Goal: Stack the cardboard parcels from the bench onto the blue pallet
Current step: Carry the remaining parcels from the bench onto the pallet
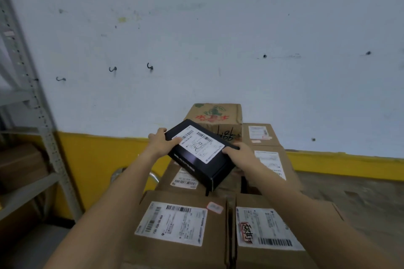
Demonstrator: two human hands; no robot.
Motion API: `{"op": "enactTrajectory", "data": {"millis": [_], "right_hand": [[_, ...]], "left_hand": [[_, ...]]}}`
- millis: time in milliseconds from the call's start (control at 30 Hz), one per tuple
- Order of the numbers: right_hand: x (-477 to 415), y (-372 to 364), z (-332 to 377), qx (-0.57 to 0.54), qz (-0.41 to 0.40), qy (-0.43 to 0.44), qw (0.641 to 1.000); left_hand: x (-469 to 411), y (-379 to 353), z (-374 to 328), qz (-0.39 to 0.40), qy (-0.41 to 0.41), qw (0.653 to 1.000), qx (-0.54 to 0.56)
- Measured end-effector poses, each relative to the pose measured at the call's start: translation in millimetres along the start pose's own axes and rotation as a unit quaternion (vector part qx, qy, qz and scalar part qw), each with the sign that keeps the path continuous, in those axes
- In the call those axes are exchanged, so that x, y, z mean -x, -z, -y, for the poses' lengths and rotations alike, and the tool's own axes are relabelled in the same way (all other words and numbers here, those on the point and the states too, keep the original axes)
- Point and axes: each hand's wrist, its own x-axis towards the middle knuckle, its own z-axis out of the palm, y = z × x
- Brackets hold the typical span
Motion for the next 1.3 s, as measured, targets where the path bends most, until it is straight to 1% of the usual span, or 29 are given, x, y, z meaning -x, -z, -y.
{"op": "enactTrajectory", "data": {"millis": [100, 233, 467, 700, 1033, 1133, 1233, 1300], "right_hand": [[-4.9, -15.6, -1.5, 0.018, 0.018, -0.022, 0.999], [-2.2, -24.8, -2.6, 0.038, 0.012, -0.048, 0.998], [12.1, -49.2, -1.7, 0.14, 0.03, -0.087, 0.986], [16.7, -66.3, -1.4, 0.215, 0.029, -0.068, 0.974], [12.8, -77.2, 4.3, 0.21, 0.068, -0.084, 0.972], [7.5, -74.1, 2.1, 0.185, 0.049, -0.064, 0.98], [3.6, -69.0, -3.2, 0.177, 0.021, -0.026, 0.984], [1.7, -64.1, -4.9, 0.204, 0.006, -0.002, 0.979]], "left_hand": [[-16.9, 2.5, 8.5, -0.001, -0.015, 1.0, 0.002], [-39.4, 0.7, 13.8, 0.028, -0.041, 0.999, 0.005], [-61.8, -7.5, 19.2, 0.085, -0.082, 0.993, 0.017], [-66.5, -22.5, 30.0, 0.154, -0.088, 0.984, 0.033], [-74.3, -35.5, 34.4, 0.158, -0.073, 0.983, 0.053], [-74.8, -37.1, 33.5, 0.141, -0.07, 0.987, 0.039], [-77.2, -34.9, 31.7, 0.119, -0.084, 0.989, 0.007], [-78.2, -32.5, 27.7, 0.1, -0.093, 0.991, 0.0]]}}
